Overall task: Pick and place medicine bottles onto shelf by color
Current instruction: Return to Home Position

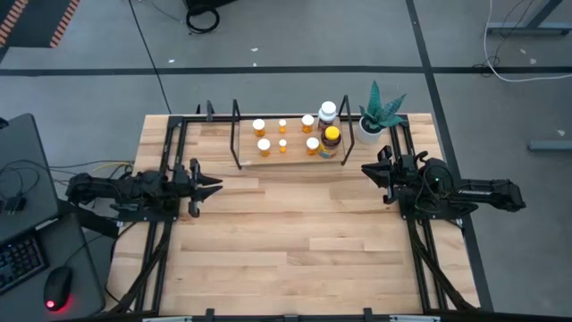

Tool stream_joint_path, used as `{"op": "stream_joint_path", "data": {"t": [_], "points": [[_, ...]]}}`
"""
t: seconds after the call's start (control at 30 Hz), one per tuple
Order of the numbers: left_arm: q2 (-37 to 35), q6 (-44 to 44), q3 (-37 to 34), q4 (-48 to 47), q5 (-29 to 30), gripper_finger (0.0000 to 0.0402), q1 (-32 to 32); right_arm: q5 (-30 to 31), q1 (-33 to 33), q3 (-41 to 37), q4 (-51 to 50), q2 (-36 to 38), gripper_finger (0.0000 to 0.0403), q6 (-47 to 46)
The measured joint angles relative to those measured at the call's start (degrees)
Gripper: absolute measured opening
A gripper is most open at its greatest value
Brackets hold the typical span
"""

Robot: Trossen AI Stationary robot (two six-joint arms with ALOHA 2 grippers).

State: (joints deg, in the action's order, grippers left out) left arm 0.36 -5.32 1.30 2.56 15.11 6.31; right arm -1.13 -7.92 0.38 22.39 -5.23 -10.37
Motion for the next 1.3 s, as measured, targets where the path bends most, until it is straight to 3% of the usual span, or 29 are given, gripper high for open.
{"op": "stream_joint_path", "data": {"t": [0.37,0.8,1.07,1.3], "points": [[0.00,-0.03,0.02,0.09,-0.03,0.0096,0.00,0.00,-0.02,0.00,-0.55,0.00,0.0057,0.00],[0.00,2.98,0.09,0.55,-0.08,0.0096,0.00,0.00,-0.02,0.00,-21.17,-0.02,0.0057,-0.01],[0.00,11.85,0.09,0.54,-0.11,0.0094,-0.02,0.00,0.00,0.00,-20.76,0.00,0.0057,0.00],[0.00,12.02,0.09,0.55,-0.10,0.0090,-0.02,0.00,-0.02,0.00,-20.77,0.00,0.0057,0.00]]}}
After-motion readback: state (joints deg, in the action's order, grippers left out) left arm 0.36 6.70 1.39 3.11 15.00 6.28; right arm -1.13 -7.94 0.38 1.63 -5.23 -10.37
